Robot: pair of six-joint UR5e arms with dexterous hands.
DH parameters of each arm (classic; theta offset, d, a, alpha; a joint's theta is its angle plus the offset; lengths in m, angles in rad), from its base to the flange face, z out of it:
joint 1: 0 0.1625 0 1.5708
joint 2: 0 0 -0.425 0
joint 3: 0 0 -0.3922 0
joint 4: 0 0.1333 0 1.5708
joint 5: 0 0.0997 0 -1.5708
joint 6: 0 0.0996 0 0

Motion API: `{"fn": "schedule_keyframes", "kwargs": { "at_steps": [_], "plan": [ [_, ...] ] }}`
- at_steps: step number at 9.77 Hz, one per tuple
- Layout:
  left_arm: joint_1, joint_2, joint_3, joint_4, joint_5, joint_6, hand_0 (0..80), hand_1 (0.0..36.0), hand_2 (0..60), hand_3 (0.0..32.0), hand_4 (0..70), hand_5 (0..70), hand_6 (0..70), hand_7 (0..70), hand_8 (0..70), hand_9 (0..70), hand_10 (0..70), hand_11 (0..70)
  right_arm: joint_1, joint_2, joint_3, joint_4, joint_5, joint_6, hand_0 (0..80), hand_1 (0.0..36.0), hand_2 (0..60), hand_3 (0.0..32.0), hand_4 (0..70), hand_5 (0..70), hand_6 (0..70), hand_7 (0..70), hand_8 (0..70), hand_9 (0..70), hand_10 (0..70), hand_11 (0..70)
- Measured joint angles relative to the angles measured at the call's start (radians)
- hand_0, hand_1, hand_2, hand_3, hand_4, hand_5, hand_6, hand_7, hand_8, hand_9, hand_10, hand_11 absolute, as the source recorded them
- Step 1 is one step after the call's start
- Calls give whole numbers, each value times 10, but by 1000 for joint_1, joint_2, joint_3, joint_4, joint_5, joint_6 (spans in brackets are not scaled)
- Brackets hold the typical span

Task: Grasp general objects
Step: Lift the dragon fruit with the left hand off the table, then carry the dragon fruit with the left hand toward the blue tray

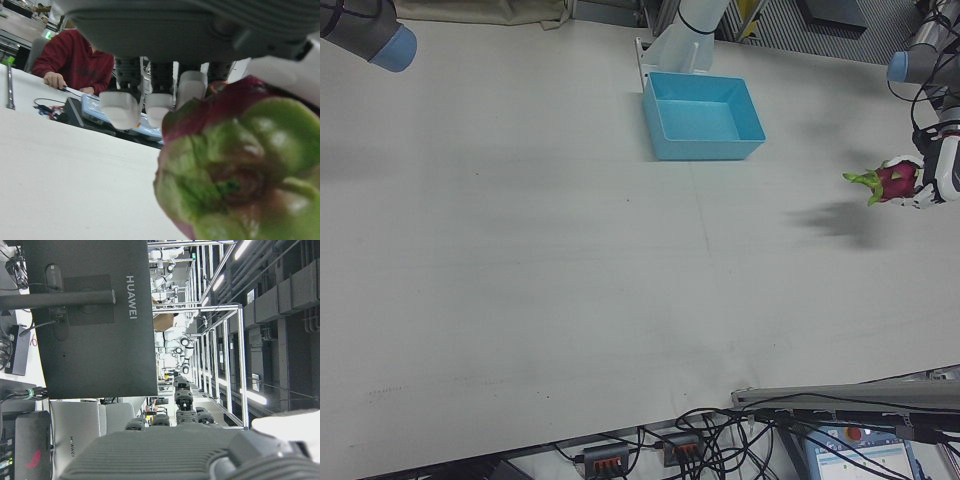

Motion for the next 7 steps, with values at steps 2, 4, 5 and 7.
{"fn": "schedule_keyframes", "kwargs": {
  "at_steps": [2, 4, 5, 7],
  "plan": [
    [70, 2, -33, -65, 48, -53, 475, 41, 600, 0, 700, 700, 700, 700, 700, 700, 700, 700, 0, 0, 0, 0, 0, 0, 0, 0, 0, 0, 0, 0, 0, 0, 0, 0, 0, 0],
    [200, -8, -67, -121, 32, -76, 477, 46, 600, 0, 700, 700, 700, 700, 700, 700, 700, 700, 0, 0, 0, 0, 0, 0, 0, 0, 0, 0, 0, 0, 0, 0, 0, 0, 0, 0],
    [260, -20, -80, -137, 18, -80, 478, 45, 600, 0, 700, 700, 700, 700, 700, 700, 700, 700, 0, 0, 0, 0, 0, 0, 0, 0, 0, 0, 0, 0, 0, 0, 0, 0, 0, 0],
    [348, -46, -105, -153, 4, -83, 488, 56, 600, 0, 700, 700, 700, 700, 700, 700, 700, 700, 0, 0, 0, 0, 0, 0, 0, 0, 0, 0, 0, 0, 0, 0, 0, 0, 0, 0]
  ]
}}
